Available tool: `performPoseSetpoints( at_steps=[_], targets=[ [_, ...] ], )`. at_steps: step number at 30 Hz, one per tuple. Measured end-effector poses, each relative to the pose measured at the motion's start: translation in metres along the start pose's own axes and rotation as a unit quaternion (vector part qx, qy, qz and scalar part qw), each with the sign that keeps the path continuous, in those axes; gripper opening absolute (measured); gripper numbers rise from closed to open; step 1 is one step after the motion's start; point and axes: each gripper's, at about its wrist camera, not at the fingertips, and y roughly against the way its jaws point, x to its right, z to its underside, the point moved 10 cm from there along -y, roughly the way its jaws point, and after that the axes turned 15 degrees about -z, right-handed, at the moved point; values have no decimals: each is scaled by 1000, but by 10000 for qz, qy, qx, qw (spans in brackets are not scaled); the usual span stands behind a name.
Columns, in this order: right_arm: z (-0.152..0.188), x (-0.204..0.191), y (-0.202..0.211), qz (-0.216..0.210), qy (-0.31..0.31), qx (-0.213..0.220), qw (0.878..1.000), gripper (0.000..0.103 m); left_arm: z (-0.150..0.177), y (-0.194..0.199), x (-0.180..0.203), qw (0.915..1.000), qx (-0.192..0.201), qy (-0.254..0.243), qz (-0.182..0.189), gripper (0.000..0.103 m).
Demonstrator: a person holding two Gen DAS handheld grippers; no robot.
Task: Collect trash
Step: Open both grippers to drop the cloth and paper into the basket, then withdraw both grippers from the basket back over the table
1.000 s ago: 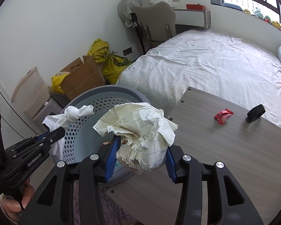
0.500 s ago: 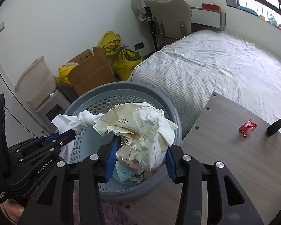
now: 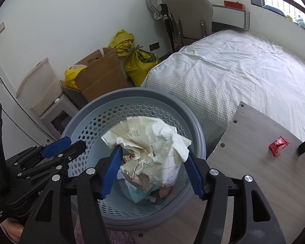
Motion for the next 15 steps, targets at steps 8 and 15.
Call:
performPoseSetpoints(
  at_steps=[8,15],
  targets=[
    [0,0,6,50,9,74,10000,70,-2,3,-6,10000,27,64,-69,48],
    [0,-7,10,-3,30,105,9999,71,-1,11,-9,9998,86,109,-124,53]
  ],
)
